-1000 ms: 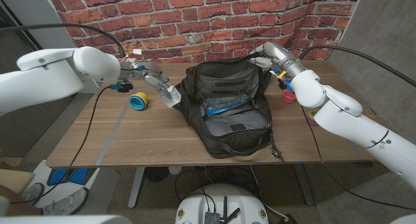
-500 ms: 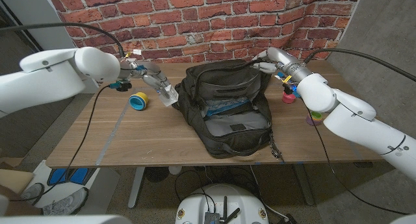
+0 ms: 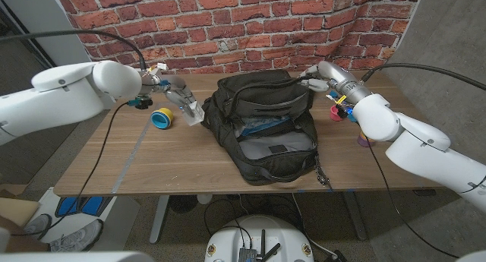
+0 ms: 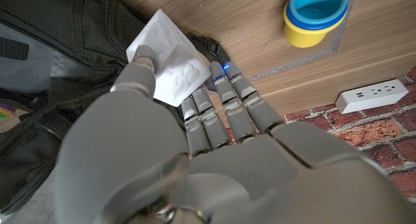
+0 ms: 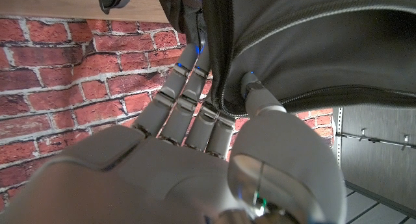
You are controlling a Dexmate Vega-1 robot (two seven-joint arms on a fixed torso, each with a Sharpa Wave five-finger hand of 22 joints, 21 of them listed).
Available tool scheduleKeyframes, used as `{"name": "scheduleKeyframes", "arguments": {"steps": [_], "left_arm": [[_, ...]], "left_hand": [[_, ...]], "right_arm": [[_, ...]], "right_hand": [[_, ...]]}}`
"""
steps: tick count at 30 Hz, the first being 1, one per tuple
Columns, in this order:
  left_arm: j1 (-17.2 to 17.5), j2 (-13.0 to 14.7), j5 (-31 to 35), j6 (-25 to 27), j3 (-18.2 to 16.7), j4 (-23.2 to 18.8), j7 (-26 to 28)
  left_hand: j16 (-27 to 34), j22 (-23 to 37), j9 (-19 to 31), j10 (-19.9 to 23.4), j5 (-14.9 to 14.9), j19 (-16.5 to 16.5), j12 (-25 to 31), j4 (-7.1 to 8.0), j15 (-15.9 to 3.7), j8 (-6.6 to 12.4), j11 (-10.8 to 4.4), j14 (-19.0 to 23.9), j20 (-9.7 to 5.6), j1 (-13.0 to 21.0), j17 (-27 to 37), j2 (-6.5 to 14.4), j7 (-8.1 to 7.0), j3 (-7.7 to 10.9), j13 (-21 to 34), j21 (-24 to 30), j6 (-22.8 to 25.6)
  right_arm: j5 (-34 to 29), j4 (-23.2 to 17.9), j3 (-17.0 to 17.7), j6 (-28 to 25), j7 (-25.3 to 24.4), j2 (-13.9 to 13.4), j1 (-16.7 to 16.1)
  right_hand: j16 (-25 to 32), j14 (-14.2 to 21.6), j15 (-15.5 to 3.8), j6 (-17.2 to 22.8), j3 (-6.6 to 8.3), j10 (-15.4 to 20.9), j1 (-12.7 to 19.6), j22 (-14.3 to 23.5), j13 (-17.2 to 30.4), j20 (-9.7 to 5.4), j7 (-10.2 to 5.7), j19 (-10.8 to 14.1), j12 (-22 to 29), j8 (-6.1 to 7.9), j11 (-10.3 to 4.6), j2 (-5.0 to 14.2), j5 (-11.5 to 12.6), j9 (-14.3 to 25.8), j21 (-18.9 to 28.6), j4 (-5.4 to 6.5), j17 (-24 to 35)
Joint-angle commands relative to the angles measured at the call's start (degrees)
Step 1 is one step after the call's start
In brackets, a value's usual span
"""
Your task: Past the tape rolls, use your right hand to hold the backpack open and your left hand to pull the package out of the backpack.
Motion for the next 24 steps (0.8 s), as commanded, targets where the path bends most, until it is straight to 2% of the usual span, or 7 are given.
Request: {"name": "scheduleKeyframes", "arguments": {"steps": [1,6,12,19,24], "left_arm": [[0.18,-1.56,8.02,0.38,3.1,0.42,-2.36],[0.5,-2.37,10.38,-0.22,4.12,1.26,-3.06],[0.38,-3.59,14.97,-0.37,6.14,1.79,-4.65],[2.17,-3.57,15.67,-0.13,5.04,2.16,-3.85],[1.07,-4.62,17.58,-0.78,6.11,3.45,-6.02]], "left_hand": [[-0.19,0.14,0.26,-0.15,0.48,-0.31,-0.26,-0.06,-8.08,0.31,0.16,-0.37,-8.56,0.33,0.01,0.61,-0.22,0.28,0.28,0.01,0.16],[-0.16,0.14,0.28,-0.29,0.49,-0.39,-0.28,-0.05,-8.12,0.3,0.09,-0.45,-8.56,0.36,0.03,0.72,-0.25,0.36,0.28,-0.01,0.04],[-0.13,0.14,0.31,-0.52,0.5,-0.44,-0.32,-0.05,-8.14,0.25,0.04,-0.53,-8.53,0.41,0.05,0.81,-0.35,0.44,0.28,-0.02,-0.18],[-0.14,0.15,0.33,-0.81,0.49,-0.45,-0.37,-0.05,-8.1,0.2,0.02,-0.71,-8.5,0.39,0.04,0.81,-0.4,0.49,0.28,0.0,-0.47],[-0.17,0.15,0.36,-1.13,0.47,-0.52,-0.41,-0.05,-8.07,0.11,-0.05,-0.95,-8.5,0.35,0.03,0.78,-0.42,0.51,0.29,-0.01,-0.88]], "right_arm": [[2.43,-2.65,3.93,-2.97,-2.97,-0.75,-6.14],[4.09,-3.15,5.72,-3.19,-3.83,-0.64,-8.42],[4.43,-3.92,5.73,-4.13,-3.68,-1.76,-8.88],[6.23,-4.55,7.7,-3.61,-3.18,-2.88,-10.86],[7.47,-4.64,9.32,-2.26,-2.09,-4.08,-11.84]], "right_hand": [[-0.44,-0.46,-4.94,0.36,-0.01,0.12,-0.01,-0.02,0.27,-7.82,-0.21,-0.35,0.25,0.36,-0.22,0.18,0.16,0.31,0.52,0.14,0.23],[-0.48,-0.6,-5.01,0.4,-0.02,0.06,0.01,-0.03,0.3,-7.73,-0.3,-0.57,0.21,0.4,-0.05,0.17,0.18,0.31,0.52,0.07,0.29],[-0.51,-0.73,-5.0,0.45,-0.08,0.12,-0.05,-0.05,0.36,-7.71,-0.29,-0.63,0.23,0.45,-0.16,0.12,0.17,0.32,0.62,0.04,0.35],[-0.58,-0.98,-5.04,0.83,-0.17,0.16,-0.05,-0.08,0.38,-7.62,-0.38,-0.76,0.21,0.64,-0.24,-0.06,0.17,0.33,0.71,-0.12,0.43],[-0.46,-1.29,-5.28,1.79,-0.44,0.44,0.38,-0.11,0.36,-7.51,-0.53,-0.73,0.26,1.08,-0.18,-0.85,0.14,0.35,0.87,-0.86,0.7]]}}
